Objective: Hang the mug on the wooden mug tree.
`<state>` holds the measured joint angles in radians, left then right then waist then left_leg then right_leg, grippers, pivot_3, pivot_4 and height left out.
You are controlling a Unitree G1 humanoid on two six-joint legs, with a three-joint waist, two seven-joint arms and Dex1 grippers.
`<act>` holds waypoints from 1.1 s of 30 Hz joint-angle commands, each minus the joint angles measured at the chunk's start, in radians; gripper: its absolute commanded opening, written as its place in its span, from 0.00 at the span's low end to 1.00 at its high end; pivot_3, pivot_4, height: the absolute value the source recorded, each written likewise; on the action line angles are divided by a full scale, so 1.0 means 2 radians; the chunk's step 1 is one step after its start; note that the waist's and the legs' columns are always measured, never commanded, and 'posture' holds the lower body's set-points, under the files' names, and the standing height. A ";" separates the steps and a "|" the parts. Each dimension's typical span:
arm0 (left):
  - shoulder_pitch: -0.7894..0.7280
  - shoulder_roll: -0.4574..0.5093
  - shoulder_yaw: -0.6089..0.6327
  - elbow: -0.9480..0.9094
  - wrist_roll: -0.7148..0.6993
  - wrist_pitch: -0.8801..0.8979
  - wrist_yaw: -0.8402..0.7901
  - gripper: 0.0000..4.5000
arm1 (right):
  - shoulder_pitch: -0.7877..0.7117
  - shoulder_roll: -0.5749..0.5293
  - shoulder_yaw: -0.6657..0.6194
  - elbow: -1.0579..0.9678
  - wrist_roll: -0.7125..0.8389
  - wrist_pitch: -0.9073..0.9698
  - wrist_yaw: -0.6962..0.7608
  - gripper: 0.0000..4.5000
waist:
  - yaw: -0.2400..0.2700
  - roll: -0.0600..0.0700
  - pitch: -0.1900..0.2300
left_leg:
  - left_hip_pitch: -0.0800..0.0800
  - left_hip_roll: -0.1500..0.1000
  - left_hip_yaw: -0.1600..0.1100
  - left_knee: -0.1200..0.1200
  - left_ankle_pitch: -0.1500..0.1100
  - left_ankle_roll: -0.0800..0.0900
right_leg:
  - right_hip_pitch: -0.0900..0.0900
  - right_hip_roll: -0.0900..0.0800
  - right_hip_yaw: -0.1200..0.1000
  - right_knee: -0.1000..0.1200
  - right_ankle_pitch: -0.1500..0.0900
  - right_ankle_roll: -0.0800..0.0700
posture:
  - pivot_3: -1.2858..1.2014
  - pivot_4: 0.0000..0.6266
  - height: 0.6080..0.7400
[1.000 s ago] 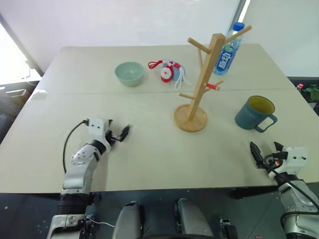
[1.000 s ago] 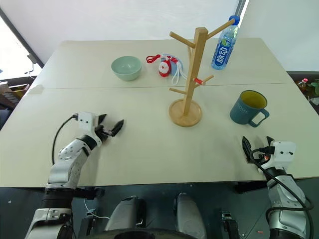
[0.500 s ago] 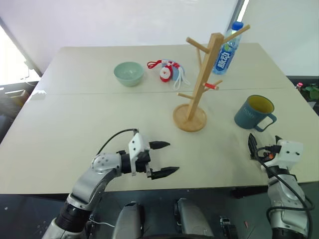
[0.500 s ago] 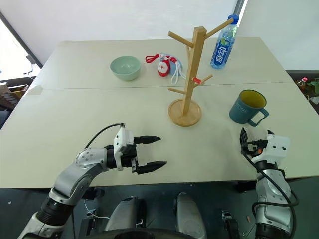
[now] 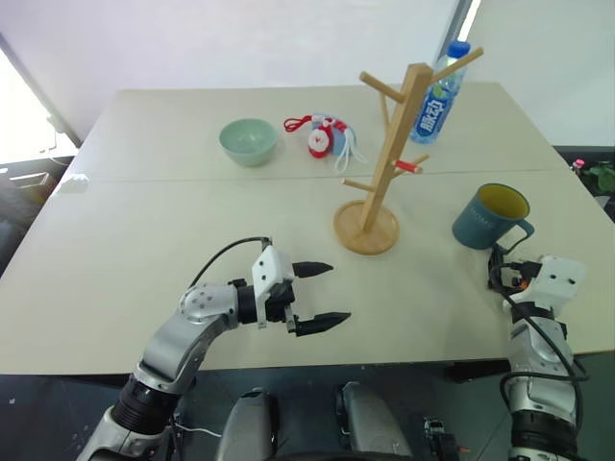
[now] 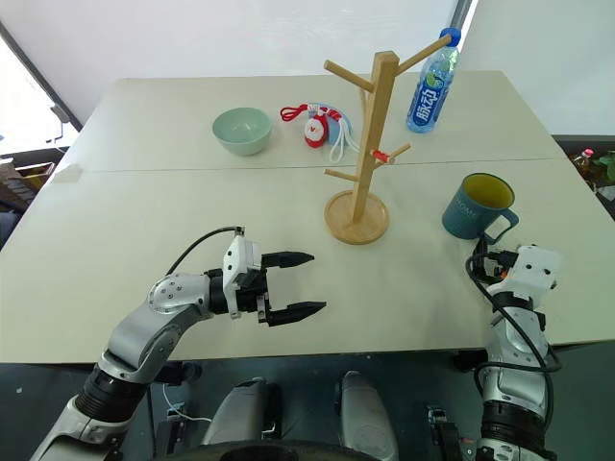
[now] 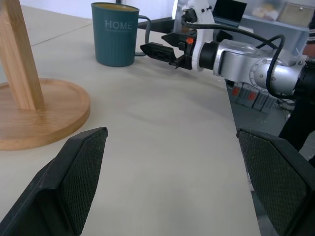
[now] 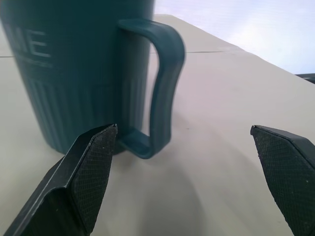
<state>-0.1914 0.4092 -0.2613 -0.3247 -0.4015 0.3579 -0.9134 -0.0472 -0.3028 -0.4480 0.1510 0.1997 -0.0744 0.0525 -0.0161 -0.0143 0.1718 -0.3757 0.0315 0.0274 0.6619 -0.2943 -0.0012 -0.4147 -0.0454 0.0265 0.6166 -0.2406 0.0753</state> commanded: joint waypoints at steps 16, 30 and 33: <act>-0.005 -0.007 0.000 -0.010 -0.002 -0.007 0.006 1.00 | -0.059 -0.018 -0.014 0.070 0.025 -0.007 -0.003 0.88 | -0.001 0.000 0.000 | 0.000 0.000 0.000 0.000 0.000 0.000 | 0.000 0.000 0.000 0.000 0.000 0.000 | 0.52 0.24 1.00; -0.002 -0.008 0.005 -0.014 -0.006 -0.001 0.011 1.00 | -0.023 -0.039 0.030 0.024 -0.008 -0.035 0.056 0.01 | -0.001 0.000 0.000 | 0.000 0.000 0.000 0.000 0.000 0.000 | 0.000 0.001 0.000 0.000 0.000 0.000 | 0.52 0.24 1.00; 0.001 -0.003 0.010 -0.009 -0.002 -0.006 0.012 1.00 | 0.002 -0.066 0.053 -0.019 -0.032 -0.044 0.086 0.01 | -0.001 0.000 0.000 | 0.000 0.000 0.000 0.000 0.000 0.000 | 0.000 0.001 0.000 0.000 0.000 0.000 | 0.52 0.24 1.00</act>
<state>-0.1918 0.3972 -0.2576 -0.3247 -0.4027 0.3626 -0.8901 -0.0549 -0.4040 -0.3564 0.1926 0.1606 -0.1260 0.1881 -0.0172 -0.0142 0.1718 -0.3754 0.0313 0.0272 0.6619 -0.2943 -0.0012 -0.4143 -0.0442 0.0266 0.6168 -0.2405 0.0756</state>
